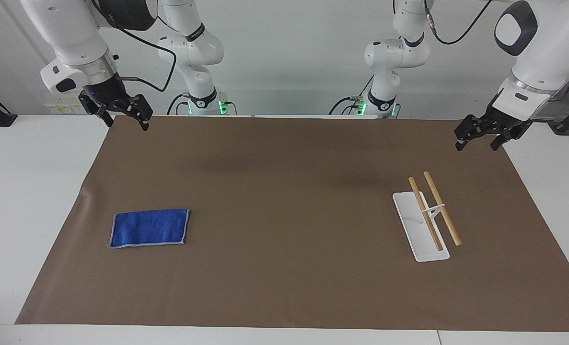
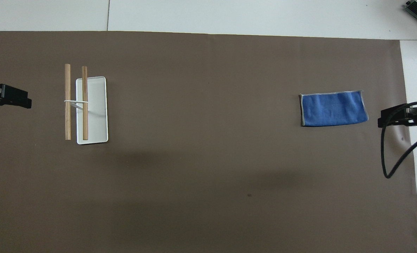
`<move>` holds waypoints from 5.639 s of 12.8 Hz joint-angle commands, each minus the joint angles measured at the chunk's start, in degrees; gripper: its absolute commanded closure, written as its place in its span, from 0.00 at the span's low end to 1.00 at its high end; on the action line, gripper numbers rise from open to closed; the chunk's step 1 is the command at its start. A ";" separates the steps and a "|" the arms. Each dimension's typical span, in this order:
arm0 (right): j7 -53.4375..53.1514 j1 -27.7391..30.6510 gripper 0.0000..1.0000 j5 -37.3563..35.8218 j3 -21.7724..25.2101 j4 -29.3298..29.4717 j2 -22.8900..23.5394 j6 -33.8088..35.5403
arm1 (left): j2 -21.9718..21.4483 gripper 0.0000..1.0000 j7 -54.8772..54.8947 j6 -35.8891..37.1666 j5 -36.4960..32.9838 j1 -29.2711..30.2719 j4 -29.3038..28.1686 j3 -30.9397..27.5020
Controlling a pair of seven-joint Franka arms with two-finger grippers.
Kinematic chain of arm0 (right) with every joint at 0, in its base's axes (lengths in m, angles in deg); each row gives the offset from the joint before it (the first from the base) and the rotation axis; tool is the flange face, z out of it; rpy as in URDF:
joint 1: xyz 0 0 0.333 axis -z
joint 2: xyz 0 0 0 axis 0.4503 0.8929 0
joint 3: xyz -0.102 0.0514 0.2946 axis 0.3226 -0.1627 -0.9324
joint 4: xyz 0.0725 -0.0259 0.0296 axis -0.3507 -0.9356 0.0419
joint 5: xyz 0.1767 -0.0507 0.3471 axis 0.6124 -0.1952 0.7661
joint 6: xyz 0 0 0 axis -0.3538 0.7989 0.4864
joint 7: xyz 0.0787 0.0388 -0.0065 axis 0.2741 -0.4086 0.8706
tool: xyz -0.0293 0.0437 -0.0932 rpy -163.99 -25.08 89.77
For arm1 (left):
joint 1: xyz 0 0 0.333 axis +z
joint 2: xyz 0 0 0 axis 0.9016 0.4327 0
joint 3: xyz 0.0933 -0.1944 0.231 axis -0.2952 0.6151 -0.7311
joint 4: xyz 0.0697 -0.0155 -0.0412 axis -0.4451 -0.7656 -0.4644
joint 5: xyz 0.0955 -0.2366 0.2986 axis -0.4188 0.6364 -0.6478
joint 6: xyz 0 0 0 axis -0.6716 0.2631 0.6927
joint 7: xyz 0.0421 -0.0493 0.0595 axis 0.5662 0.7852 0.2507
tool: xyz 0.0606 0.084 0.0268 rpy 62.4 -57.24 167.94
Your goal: Right arm passes towel to left arm to hang
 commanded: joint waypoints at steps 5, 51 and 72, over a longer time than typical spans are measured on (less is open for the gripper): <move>1.08 0.65 0.00 0.38 -0.43 -1.21 -1.15 0.29 | -1.20 0.00 0.08 0.35 0.15 -0.22 -1.09 -0.45; 11.45 4.87 1.00 0.38 -1.75 -18.43 23.91 -57.45 | -1.20 0.00 0.08 0.35 0.15 -0.22 -1.09 -0.45; -36.88 1.45 1.00 33.85 -27.77 -11.93 11.59 -52.17 | -1.20 0.00 0.08 0.35 0.15 -0.22 -1.09 -0.45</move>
